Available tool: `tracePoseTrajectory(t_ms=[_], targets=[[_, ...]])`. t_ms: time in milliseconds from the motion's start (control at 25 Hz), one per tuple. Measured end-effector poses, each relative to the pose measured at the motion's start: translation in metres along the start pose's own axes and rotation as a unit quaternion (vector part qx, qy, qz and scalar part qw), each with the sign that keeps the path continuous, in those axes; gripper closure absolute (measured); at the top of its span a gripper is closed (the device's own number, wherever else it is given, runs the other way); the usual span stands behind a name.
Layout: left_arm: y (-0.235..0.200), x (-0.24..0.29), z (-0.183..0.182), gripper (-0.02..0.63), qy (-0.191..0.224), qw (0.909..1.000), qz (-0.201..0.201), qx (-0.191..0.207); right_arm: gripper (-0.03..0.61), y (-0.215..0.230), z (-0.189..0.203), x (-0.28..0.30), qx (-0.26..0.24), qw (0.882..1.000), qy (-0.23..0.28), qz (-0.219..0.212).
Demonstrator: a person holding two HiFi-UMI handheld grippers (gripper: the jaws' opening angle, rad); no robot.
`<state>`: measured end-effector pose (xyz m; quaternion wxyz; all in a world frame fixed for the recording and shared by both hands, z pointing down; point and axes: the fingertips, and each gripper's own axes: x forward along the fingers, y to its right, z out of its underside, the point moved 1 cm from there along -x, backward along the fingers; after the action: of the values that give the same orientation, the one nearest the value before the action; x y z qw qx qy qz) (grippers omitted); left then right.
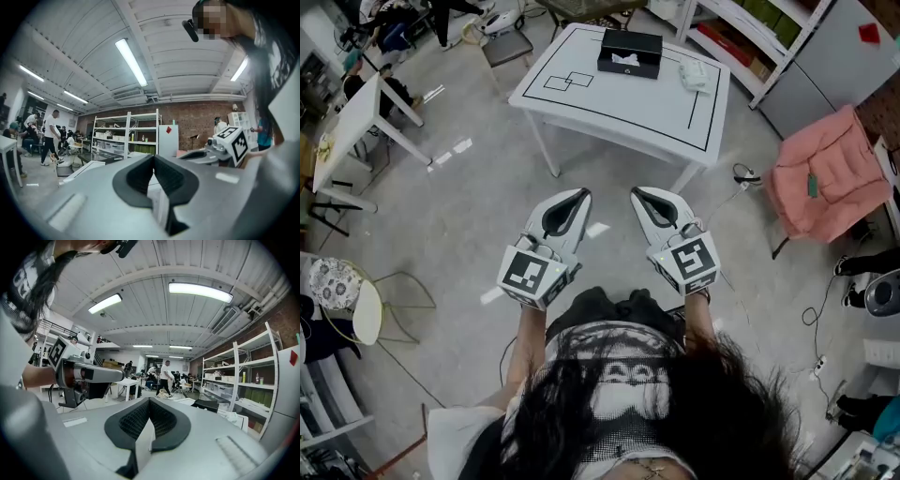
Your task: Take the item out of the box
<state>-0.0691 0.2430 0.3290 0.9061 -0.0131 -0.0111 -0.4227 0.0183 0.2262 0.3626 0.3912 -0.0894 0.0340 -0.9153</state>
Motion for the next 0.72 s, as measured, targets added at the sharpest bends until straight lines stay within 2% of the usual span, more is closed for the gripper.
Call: tracePoseTrajectory(t_ms=[360, 720], targets=[[-0.022, -0.021, 0.019, 0.614, -0.013, 0.9998, 0.001, -0.017, 0.573, -0.025, 0.012, 0.015, 0.013, 1.0, -0.016, 0.001], [-0.041, -0.011, 0.028, 0.614, 0.001, 0.9998, 0.005, -0.017, 0.574, -0.013, 0.019, 0.03, 0.013, 0.999, -0.028, 0.011]])
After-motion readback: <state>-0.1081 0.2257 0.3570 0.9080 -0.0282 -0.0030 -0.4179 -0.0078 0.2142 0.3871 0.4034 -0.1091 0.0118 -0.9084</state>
